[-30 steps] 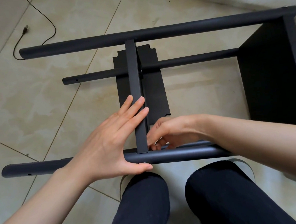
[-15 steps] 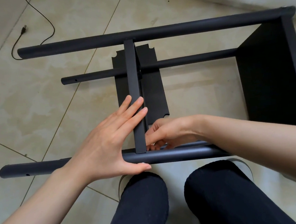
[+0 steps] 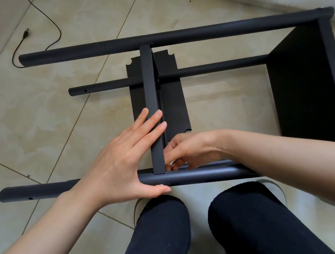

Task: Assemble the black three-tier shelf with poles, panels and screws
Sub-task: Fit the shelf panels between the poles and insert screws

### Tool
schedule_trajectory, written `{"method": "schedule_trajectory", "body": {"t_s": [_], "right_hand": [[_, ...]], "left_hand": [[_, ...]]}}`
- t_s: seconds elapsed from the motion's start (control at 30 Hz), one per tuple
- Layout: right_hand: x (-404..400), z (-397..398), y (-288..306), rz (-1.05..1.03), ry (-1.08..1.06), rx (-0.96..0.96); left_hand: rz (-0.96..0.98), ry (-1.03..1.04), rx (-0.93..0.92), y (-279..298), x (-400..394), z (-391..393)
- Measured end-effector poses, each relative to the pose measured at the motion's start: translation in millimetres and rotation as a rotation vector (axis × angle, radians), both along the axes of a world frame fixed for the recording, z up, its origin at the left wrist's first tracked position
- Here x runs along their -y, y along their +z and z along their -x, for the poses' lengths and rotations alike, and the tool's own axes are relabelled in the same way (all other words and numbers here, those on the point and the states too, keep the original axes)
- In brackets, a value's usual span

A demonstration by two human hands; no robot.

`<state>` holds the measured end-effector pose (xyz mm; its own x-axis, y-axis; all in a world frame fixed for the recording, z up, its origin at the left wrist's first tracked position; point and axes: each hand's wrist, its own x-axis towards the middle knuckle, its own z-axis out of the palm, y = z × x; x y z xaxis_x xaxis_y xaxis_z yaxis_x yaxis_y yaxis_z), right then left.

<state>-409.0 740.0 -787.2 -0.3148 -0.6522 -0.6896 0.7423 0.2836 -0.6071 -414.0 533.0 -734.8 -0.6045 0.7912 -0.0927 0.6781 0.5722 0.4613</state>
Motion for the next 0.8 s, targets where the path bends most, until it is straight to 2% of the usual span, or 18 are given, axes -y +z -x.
{"method": "schedule_trajectory", "body": {"t_s": [0.57, 0.8], "right_hand": [[-7.0, 1.0, 0.9, 0.042, 0.007, 0.017], [-1.0, 0.4, -2.1, -0.024, 0.023, -0.007]], "left_hand": [[-0.006, -0.006, -0.003, -0.4, -0.4, 0.3], [-0.009, -0.008, 0.002, -0.1, -0.5, 0.5]]}}
